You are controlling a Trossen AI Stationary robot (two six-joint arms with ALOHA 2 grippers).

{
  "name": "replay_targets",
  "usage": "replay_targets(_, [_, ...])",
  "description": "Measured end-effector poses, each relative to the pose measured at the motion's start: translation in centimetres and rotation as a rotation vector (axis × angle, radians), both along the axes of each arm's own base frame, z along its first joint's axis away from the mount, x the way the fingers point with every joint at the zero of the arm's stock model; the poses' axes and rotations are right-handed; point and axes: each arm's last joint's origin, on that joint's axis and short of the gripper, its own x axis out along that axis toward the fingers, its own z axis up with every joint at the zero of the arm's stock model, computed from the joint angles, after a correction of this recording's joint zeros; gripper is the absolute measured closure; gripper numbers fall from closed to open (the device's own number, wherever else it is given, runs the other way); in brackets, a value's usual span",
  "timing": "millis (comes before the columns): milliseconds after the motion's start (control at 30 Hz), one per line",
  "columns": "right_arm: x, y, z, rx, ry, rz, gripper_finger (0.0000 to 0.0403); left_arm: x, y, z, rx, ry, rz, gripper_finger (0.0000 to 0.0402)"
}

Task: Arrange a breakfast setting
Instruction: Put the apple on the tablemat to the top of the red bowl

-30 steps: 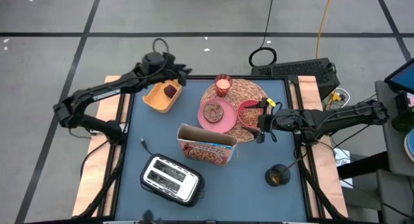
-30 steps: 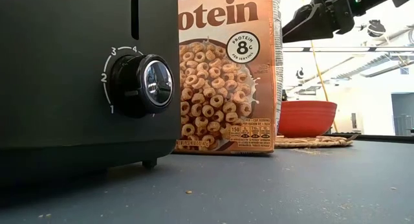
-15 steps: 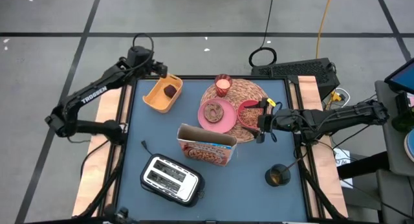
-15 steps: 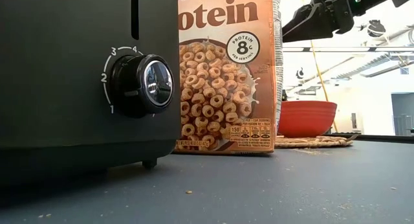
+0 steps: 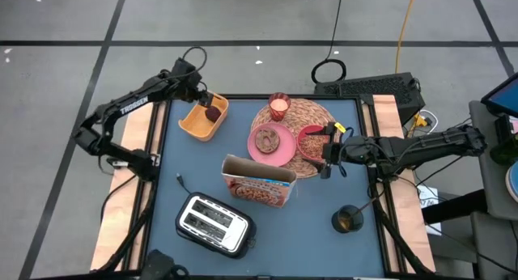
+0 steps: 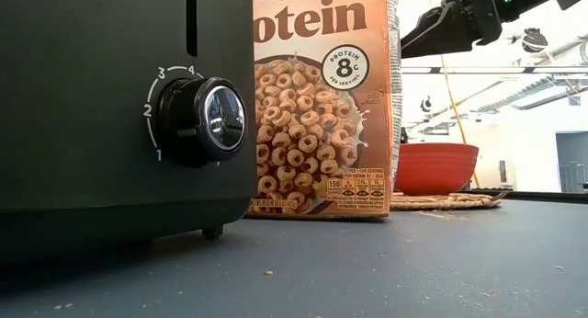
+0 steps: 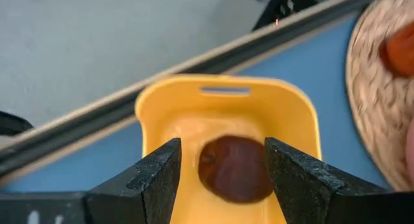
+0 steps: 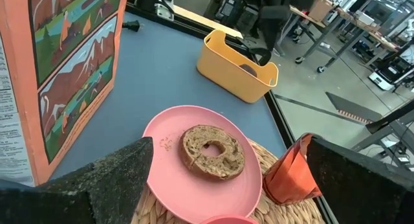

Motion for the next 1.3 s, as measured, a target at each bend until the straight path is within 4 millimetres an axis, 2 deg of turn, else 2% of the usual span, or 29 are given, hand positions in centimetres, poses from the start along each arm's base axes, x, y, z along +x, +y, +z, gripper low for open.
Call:
replay_targets(267, [0.0, 0.0, 0.0, 0.001, 0.000, 0.000, 0.0007, 0.4, 0.4, -2.4, -0.116, 0.073, -0.020, 0.0177])
replay_targets(767, [0.0, 0.0, 0.0, 0.001, 0.001, 0.000, 0.0007, 2.8, 0.6, -5.7, -0.190, 0.121, -0.122, 0.0177])
replay_targets(967, [0.0, 0.0, 0.0, 0.000, 0.001, 0.000, 0.0007, 3.3, 0.3, -5.8, -0.164, 0.142, -0.181, 0.0177])
replay_targets(1300, [0.0, 0.0, 0.0, 0.001, 0.001, 0.000, 0.0007, 3.3, 0.3, -5.8, -0.162, 0.146, -0.181, 0.0176])
